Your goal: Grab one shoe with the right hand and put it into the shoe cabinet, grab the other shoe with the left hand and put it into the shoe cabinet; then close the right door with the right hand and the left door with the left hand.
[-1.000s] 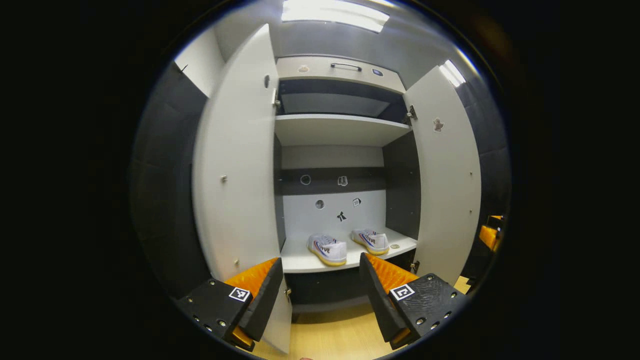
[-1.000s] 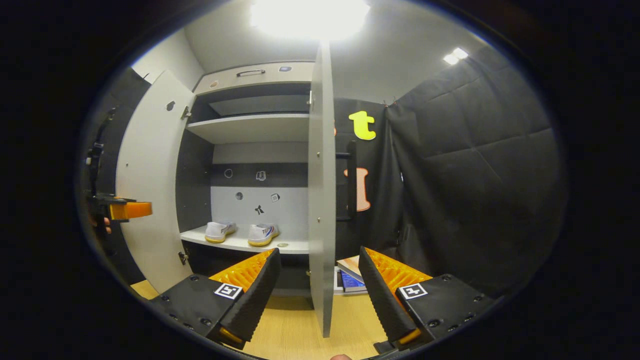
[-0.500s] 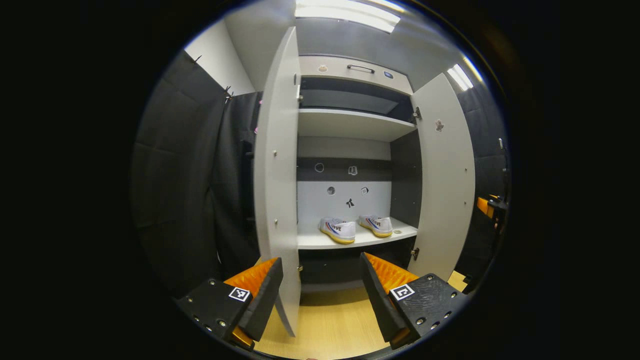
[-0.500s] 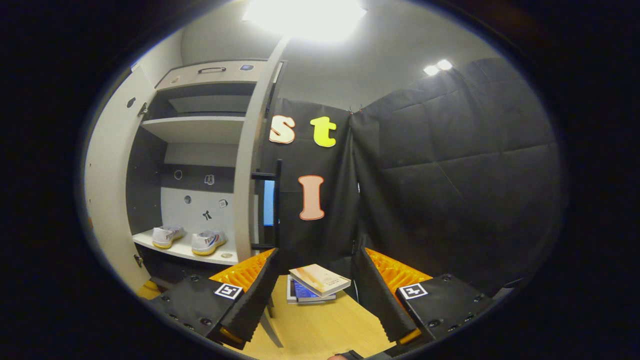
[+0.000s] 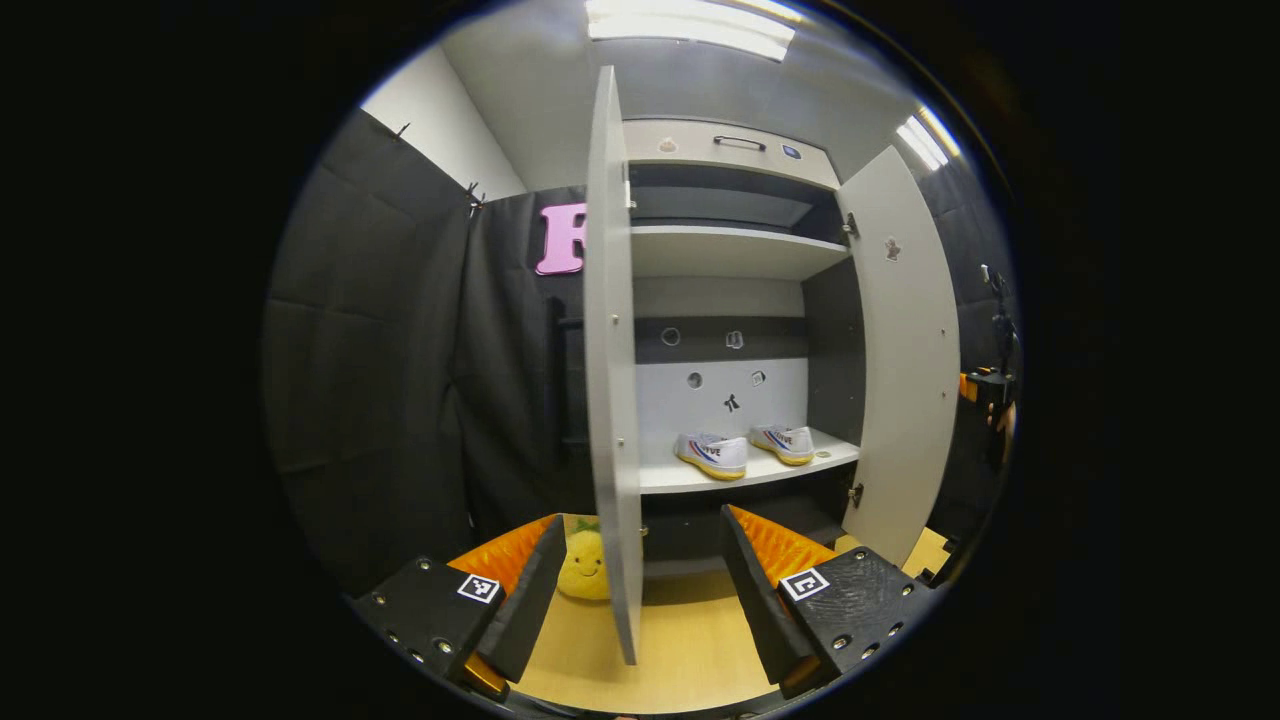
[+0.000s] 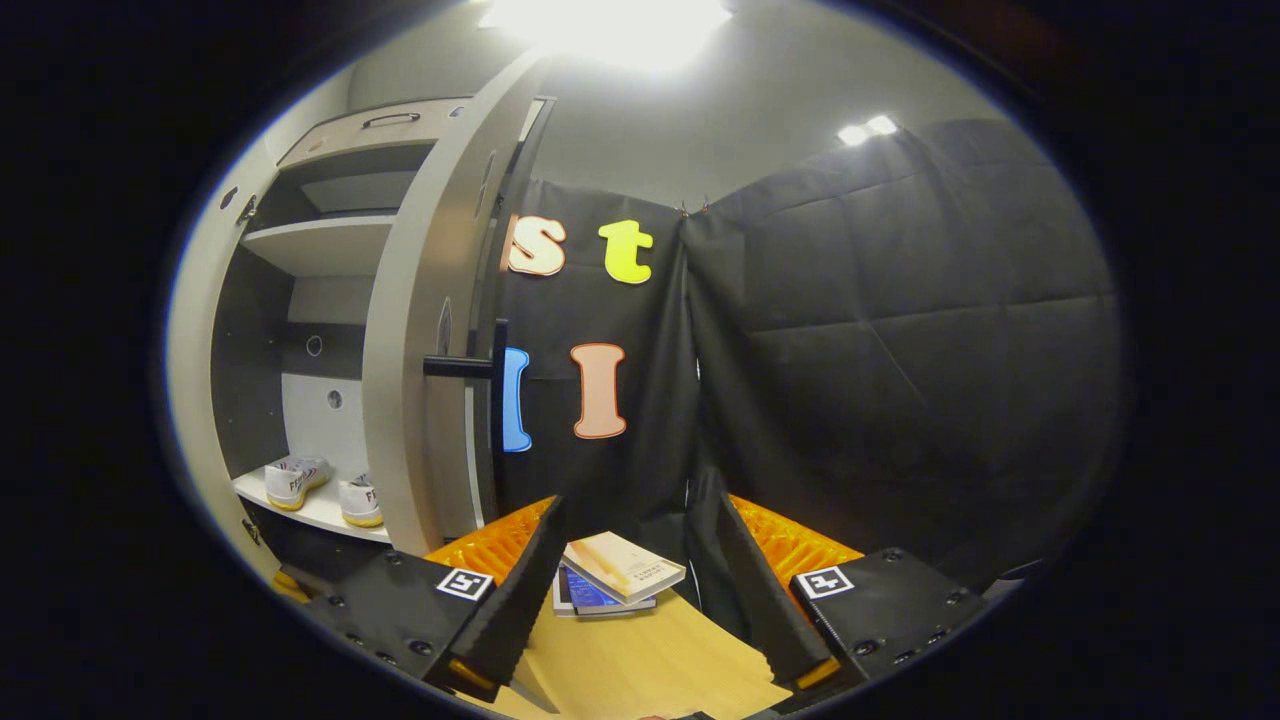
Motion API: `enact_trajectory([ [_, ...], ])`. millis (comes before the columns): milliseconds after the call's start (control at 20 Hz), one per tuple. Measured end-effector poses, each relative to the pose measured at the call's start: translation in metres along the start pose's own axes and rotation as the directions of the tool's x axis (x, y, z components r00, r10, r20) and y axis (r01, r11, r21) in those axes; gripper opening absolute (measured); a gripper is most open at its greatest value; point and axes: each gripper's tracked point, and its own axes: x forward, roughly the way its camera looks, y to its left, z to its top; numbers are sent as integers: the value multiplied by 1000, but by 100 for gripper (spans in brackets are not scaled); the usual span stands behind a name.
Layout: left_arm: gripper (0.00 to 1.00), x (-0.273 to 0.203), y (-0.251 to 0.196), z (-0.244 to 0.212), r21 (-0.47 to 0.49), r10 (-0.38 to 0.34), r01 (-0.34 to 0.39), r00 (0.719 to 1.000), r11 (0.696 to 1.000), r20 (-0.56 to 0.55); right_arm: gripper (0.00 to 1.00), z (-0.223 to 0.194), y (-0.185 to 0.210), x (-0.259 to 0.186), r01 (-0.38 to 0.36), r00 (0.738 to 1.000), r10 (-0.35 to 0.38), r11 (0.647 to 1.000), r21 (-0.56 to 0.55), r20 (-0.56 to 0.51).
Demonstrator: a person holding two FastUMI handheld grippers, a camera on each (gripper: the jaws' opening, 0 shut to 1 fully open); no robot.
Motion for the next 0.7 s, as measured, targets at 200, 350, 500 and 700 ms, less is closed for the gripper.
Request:
enact_trajectory([
  [200,82,-7,17,1,-8,33,-33,999,999,5,94,-3,12,-4,-42,999,42,998,41,-6],
  [350,82,-7,26,0,-25,48,-48,999,999,10,87,-1,25,-13,-63,998,62,998,23,6],
  [500,82,-7,34,0,-29,64,-63,998,998,11,93,1,47,-21,-123,992,122,992,34,9],
  [700,82,-7,44,-5,-50,87,-86,996,995,11,93,4,80,-33,-212,977,212,977,36,18],
])
